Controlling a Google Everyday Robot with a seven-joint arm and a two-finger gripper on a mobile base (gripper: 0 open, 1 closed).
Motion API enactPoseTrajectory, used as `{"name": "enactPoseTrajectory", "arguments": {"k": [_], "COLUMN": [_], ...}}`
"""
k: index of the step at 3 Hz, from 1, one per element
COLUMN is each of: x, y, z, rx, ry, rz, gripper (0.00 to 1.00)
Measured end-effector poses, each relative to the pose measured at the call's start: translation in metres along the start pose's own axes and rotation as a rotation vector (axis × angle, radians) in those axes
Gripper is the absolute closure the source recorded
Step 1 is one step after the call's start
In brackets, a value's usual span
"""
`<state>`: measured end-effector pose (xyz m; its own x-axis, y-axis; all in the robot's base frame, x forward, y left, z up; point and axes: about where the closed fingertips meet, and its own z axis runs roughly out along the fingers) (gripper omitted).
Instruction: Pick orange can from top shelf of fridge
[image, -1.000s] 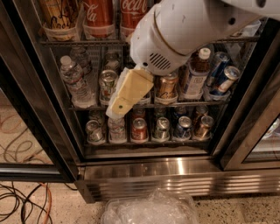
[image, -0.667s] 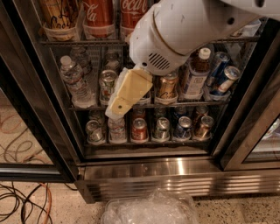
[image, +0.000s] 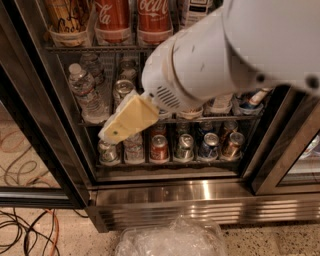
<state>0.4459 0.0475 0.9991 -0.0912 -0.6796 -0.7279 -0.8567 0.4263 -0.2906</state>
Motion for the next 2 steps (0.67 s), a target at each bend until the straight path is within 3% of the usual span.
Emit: {"name": "enactPoseTrajectory", "arguments": {"k": [1,2], "x": [0.010,0.016], "y": [0.020,0.019], "z": [0.008,0.023], "rx": [0.079,0.161], "ry": [-0.049,-0.111], "rz": [0.197,0.340], "gripper": [0.00,0.00]}}
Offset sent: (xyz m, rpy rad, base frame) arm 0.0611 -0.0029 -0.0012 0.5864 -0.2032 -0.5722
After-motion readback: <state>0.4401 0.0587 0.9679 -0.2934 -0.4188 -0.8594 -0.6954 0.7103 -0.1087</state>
